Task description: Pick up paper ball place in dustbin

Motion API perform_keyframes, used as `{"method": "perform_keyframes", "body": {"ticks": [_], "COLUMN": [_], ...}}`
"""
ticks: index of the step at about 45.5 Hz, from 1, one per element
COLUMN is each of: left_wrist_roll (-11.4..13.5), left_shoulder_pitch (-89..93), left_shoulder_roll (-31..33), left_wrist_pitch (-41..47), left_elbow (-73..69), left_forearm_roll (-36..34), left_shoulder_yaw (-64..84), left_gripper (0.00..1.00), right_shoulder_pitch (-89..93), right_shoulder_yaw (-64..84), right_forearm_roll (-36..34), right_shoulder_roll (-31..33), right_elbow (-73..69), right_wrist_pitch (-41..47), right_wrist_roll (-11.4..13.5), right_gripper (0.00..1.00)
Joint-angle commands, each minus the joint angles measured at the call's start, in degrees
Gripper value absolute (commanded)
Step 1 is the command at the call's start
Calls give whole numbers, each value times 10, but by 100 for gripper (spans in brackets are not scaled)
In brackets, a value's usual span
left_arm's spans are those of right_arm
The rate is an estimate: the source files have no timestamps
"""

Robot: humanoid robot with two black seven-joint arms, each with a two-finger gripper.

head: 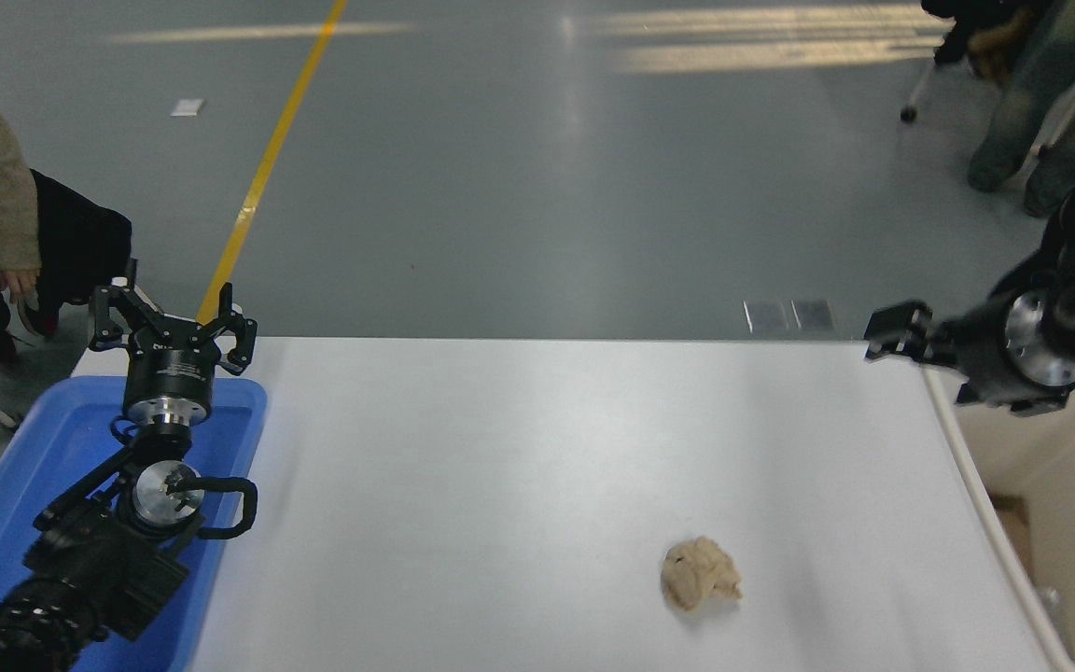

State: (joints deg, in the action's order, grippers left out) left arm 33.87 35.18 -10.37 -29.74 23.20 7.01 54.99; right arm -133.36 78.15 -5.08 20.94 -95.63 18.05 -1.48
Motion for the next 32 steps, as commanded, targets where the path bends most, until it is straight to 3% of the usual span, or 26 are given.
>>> {"method": "perform_keyframes", "body": {"ticks": [1,8,15,32], "left_wrist_roll": [1,1,1,1], "left_shoulder_pitch": [-1,-1,-1,-2], "left_shoulder_roll": [0,0,0,-1], "left_wrist_pitch": [1,1,1,1], "left_elbow": [0,0,0,0], "left_forearm_roll": [0,0,0,0], "left_shoulder_yaw": [1,1,1,1], "left_gripper": [99,99,99,99], "right_shoulder_pitch": [-152,-203,-205,-8], "right_shoulder_yaw": [2,3,5,11], "right_forearm_roll": [2,2,2,0], "right_shoulder_roll": [-29,-27,-28,-3], "right_elbow": [-44,-44,-44,-44], "right_wrist_pitch": [153,238,247,47], "right_wrist_roll": [0,0,1,5], "right_gripper": [100,100,100,100]}}
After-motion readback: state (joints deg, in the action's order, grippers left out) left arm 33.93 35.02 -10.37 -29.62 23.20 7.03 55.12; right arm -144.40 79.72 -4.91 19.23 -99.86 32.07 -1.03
